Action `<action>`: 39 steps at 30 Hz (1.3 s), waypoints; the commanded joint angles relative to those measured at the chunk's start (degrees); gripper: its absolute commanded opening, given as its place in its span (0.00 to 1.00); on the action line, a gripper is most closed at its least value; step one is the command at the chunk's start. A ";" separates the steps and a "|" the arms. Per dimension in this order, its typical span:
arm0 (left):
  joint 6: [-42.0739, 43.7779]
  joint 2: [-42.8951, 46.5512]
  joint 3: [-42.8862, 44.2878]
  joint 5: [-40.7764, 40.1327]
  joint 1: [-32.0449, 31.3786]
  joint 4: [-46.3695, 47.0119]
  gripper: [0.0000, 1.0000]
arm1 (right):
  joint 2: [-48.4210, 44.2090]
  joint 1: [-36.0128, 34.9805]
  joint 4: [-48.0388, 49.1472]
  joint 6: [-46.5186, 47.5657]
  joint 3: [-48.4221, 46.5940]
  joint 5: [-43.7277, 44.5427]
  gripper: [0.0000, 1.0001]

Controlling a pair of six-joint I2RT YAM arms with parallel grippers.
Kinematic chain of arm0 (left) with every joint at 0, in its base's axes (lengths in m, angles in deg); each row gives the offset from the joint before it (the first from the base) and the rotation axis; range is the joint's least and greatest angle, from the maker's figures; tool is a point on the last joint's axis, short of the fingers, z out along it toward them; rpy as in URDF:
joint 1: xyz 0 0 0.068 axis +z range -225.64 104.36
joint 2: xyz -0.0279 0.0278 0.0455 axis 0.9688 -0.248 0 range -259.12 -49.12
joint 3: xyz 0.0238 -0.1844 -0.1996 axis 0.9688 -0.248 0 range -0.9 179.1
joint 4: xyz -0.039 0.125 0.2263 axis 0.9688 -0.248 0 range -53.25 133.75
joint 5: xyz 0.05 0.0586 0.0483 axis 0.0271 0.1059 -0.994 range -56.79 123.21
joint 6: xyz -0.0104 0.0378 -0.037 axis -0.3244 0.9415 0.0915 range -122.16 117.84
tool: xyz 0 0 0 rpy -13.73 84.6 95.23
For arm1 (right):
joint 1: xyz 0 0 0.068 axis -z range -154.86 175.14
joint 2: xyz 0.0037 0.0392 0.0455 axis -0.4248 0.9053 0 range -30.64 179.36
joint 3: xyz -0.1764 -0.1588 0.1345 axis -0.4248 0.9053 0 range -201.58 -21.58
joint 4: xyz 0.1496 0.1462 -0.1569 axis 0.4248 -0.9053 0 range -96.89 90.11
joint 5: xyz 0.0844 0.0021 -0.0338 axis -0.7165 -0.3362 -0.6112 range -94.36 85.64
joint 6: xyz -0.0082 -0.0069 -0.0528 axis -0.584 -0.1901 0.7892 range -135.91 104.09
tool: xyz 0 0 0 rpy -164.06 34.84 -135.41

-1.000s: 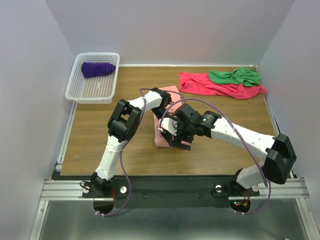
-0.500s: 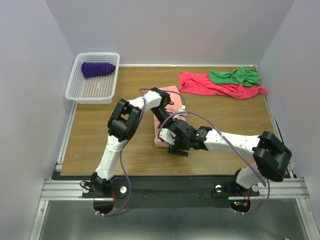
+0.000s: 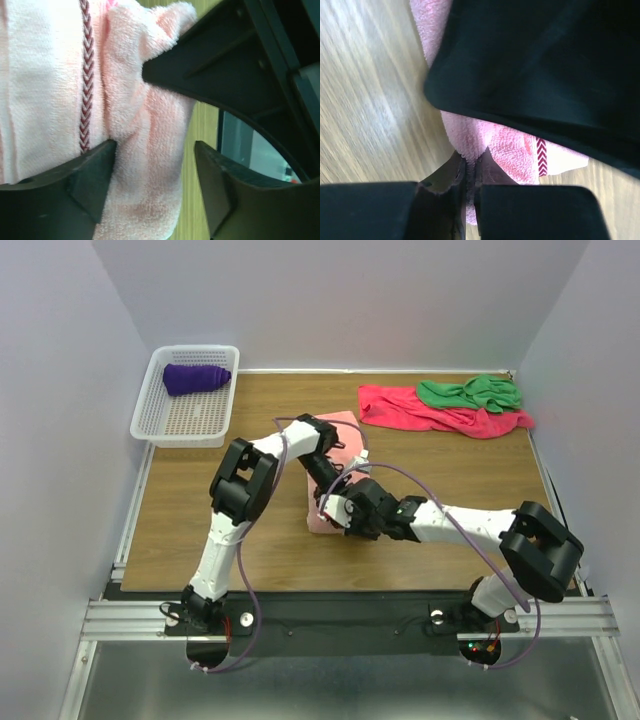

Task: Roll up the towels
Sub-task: Roll the towel

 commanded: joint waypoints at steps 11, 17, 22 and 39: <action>-3.81 21.31 3.53 -10.61 16.33 3.78 0.99 | 1.01 7.48 -8.93 -3.93 -8.44 -23.84 0.01; -10.74 31.84 -0.75 -10.96 27.93 15.87 0.99 | 7.59 11.43 -15.70 -5.95 -15.11 -31.91 0.01; -16.28 43.54 -11.63 -12.54 32.69 30.74 0.99 | 13.13 14.78 -20.27 -7.19 -20.13 -38.87 0.01; 2.58 80.55 -57.16 -38.88 2.85 46.67 0.99 | 36.51 23.04 -41.10 -4.11 -39.38 -57.33 0.08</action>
